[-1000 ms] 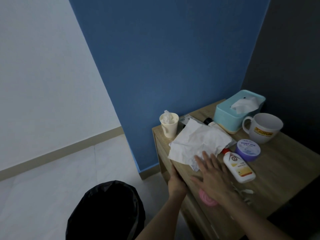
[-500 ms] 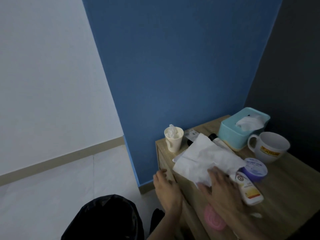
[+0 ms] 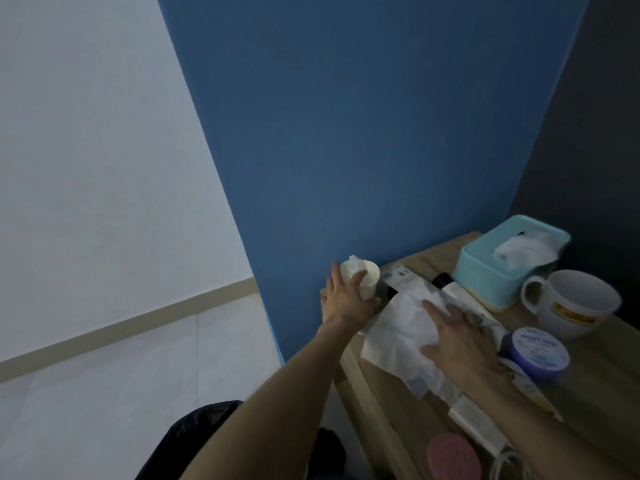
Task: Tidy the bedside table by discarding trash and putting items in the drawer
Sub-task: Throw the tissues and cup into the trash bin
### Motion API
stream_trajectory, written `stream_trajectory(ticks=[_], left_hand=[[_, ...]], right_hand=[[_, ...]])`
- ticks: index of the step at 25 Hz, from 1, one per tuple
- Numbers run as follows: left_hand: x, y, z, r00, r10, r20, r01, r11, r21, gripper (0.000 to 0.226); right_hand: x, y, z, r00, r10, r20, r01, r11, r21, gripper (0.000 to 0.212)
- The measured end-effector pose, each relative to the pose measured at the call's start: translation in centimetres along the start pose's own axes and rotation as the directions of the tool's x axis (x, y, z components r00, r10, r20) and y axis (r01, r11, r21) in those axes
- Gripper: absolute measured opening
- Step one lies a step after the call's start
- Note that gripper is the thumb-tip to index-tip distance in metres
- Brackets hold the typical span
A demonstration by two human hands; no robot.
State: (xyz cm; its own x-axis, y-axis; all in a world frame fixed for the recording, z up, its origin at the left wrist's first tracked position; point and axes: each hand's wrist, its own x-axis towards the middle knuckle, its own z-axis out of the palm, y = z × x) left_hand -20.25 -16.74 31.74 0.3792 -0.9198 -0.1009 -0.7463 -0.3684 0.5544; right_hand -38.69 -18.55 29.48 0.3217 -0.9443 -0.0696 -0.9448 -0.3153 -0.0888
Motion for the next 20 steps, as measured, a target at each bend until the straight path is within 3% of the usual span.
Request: stream_trajectory(ticks=[3,8,11,14,18,20], left_hand=[[-0.1,0.1,0.8,1.000,0.000,-0.008,0.000,1.000,-0.025,0.036],[-1.8,0.1,0.2,0.992,0.059,-0.111,-0.069,0.994,-0.083,0.032],[-3.0,-0.5,-0.5,0.988,0.077,-0.133,-0.089,0.992,-0.085,0.034],[-4.3,-1.2,-1.6,0.983,0.047,-0.179,-0.066,0.993,-0.098,0.034],[-6.7,-2.2,-2.9,0.969,0.035,-0.245,-0.065,0.991,-0.114,0.031],[-7.9,-3.1,-3.9,0.959,0.026,-0.281,-0.069,0.987,-0.143,0.032]], right_hand=[[0.2,0.3,-0.4,0.987,-0.026,-0.156,0.010,0.994,-0.106,0.044],[0.2,0.7,-1.2,0.903,-0.023,-0.430,0.011,0.999,-0.032,0.012],[-0.1,0.1,-1.8,0.937,-0.026,-0.349,0.015,0.999,-0.035,0.009],[-0.3,-0.1,-1.5,0.984,0.013,-0.177,-0.013,1.000,0.000,0.030],[-1.0,-2.3,-2.6,0.982,0.054,-0.179,-0.020,0.983,0.184,0.017],[-1.5,-4.1,-3.9,0.986,0.027,-0.166,0.035,0.933,0.359,0.022]])
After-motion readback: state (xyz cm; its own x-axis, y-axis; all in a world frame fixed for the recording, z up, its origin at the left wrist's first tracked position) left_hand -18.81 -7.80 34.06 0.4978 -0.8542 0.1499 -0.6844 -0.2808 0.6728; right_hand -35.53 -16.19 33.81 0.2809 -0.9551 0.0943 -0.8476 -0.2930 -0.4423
